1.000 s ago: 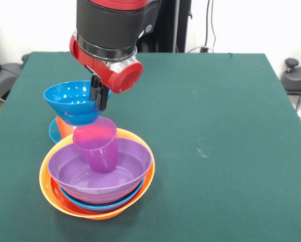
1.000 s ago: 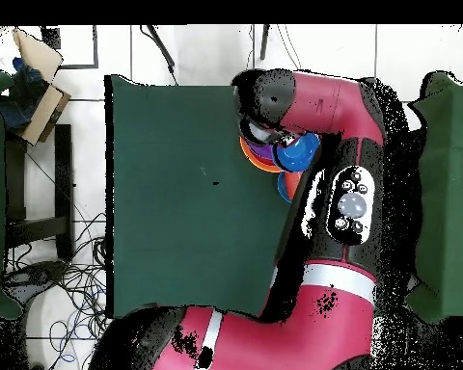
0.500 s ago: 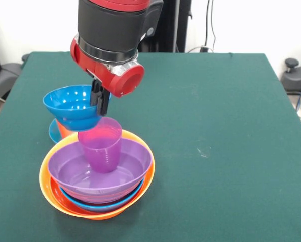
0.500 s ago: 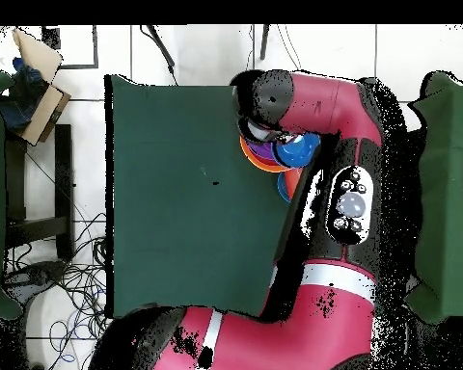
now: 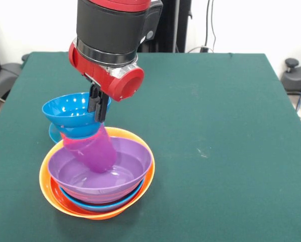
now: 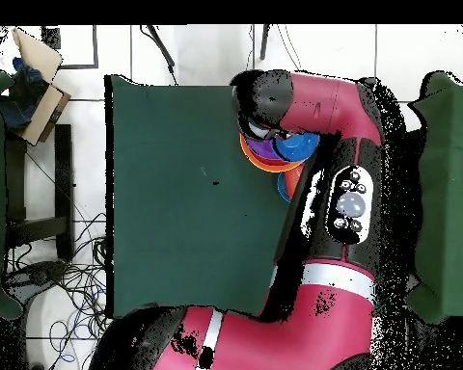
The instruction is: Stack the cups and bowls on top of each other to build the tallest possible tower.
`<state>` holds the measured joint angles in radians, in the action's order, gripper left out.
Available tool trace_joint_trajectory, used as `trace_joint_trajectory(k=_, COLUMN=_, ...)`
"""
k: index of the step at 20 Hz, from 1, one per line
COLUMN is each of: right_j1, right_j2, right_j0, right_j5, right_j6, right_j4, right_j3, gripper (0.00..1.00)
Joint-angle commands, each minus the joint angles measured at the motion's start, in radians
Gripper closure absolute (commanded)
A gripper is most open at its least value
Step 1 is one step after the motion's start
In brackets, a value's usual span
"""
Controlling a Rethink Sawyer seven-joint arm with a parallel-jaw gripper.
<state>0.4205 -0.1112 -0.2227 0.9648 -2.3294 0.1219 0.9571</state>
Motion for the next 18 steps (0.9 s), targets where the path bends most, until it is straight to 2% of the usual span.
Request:
trace_joint_trajectory(k=1, right_j1=-0.053, right_j2=0.106, right_j0=0.012, right_j5=-0.036, right_j6=0.058, right_j4=0.009, right_j3=0.079, gripper=1.0)
trace_joint_trajectory(k=7, right_j1=-0.065, right_j2=0.098, right_j0=0.023, right_j5=-0.005, right_j6=0.02, right_j4=-0.007, right_j3=0.061, gripper=1.0)
trace_joint_trajectory(k=18, right_j1=-0.048, right_j2=0.112, right_j0=0.029, right_j5=-0.029, right_j6=-0.007, right_j4=-0.044, right_j3=0.117, gripper=1.0)
